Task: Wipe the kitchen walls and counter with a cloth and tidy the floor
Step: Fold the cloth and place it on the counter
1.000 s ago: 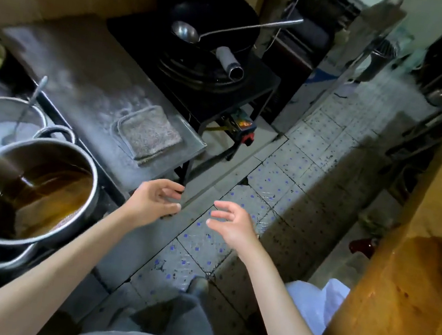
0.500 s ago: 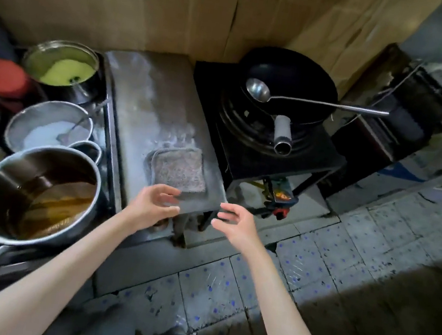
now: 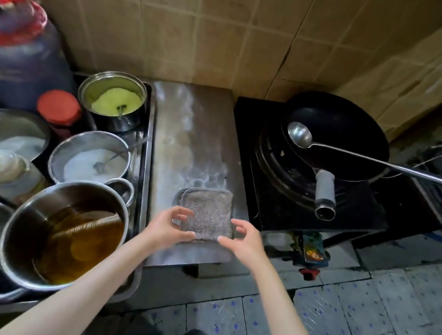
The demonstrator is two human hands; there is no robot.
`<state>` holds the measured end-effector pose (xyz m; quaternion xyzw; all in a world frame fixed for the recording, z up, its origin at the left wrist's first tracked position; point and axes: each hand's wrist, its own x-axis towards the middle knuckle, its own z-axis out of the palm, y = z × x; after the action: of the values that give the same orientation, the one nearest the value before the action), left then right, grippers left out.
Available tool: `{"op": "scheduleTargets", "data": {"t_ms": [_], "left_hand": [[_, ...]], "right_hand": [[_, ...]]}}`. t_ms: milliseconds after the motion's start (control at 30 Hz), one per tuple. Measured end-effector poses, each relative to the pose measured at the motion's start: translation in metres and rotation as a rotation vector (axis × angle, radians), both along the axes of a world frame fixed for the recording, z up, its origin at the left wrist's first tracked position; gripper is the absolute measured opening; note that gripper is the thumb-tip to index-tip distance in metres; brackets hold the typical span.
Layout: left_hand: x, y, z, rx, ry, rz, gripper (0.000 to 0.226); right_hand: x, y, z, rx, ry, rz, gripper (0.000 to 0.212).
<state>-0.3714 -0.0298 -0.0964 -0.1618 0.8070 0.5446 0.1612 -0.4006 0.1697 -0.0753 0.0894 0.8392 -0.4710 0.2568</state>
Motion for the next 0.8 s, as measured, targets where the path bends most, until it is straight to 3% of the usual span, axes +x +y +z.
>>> {"op": "scheduleTargets", "data": {"t_ms": [267,533,800], "left_hand": [[-0.013,-0.002,-0.007,-0.036,-0.014,0.119,0.049],[-0.020,0.002,-0.019,-0.104,-0.106,0.279,0.072],[-0.034,0.017,-0.026,-0.043,-0.177,0.226,0.074]], "right_hand": [[-0.033,-0.003,-0.002,0.041,-0.043,0.113,0.065],[-0.061,-0.009,-0.012,0.011,-0.087,0.203,0.073],[-0.078,-0.017,-0.030,0.080,-0.071,0.244,0.057]]}}
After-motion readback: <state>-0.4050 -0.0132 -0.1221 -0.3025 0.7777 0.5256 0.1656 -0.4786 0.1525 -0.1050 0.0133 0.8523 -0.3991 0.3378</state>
